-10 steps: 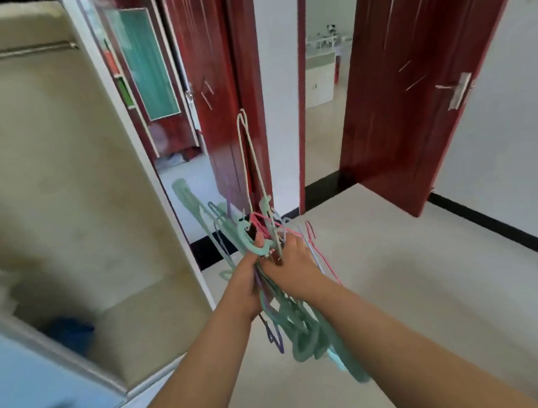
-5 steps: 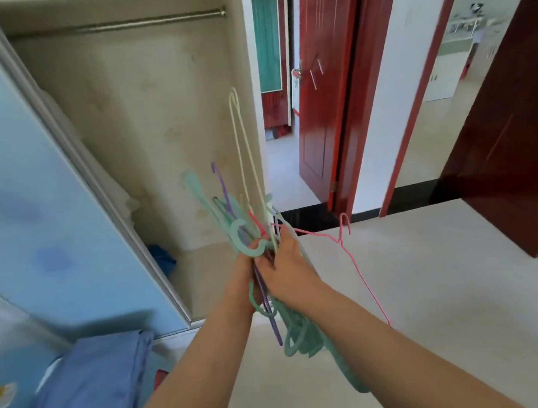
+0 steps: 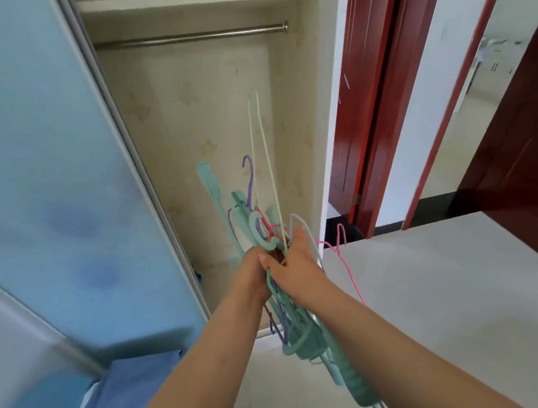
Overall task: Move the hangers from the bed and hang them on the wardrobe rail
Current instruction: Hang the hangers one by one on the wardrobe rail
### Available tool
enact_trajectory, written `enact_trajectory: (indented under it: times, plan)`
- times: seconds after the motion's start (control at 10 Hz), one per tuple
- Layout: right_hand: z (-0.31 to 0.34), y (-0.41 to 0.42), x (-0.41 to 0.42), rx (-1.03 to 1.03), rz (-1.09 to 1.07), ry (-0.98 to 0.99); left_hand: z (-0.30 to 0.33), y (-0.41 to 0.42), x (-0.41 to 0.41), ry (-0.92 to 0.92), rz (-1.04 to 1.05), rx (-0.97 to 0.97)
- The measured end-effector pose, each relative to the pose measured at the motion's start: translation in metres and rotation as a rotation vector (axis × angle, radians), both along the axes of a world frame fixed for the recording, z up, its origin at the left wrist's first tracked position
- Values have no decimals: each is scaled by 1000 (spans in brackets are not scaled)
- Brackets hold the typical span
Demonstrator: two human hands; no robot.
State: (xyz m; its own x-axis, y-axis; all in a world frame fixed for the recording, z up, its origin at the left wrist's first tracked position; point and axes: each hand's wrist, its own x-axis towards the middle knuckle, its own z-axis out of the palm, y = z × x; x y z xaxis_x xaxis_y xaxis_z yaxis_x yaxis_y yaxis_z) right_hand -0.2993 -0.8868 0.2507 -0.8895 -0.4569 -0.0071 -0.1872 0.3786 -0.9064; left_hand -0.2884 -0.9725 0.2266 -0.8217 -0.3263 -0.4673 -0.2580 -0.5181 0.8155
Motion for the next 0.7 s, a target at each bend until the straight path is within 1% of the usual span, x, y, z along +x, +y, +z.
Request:
enact_trajectory:
  times: [0.1,0.2,0.3,0.4,0.5,0.6,0.7]
  plan:
    - [5,-23,7,-131,-100,-21,-1,-29,-9,108,8,84]
    - [6,-43,17,-288,-224,-131,0,-40,-9,143,-104,29]
    - [7,-61,26,-353,-262,-149,2,-59,-6,100,-134,-58]
    - [17,-71,27,-356,-237,-138,11,-73,-5,58,-89,-123]
    - [33,-73,11,-312,-201,-212,16,-82,-11,63,-25,-58]
    - [43,-72,-6,-179,-144,-367,12,-87,-24,29,27,-41]
    - [44,-72,-15,-166,-38,-437,8,-95,-39,-12,54,-57]
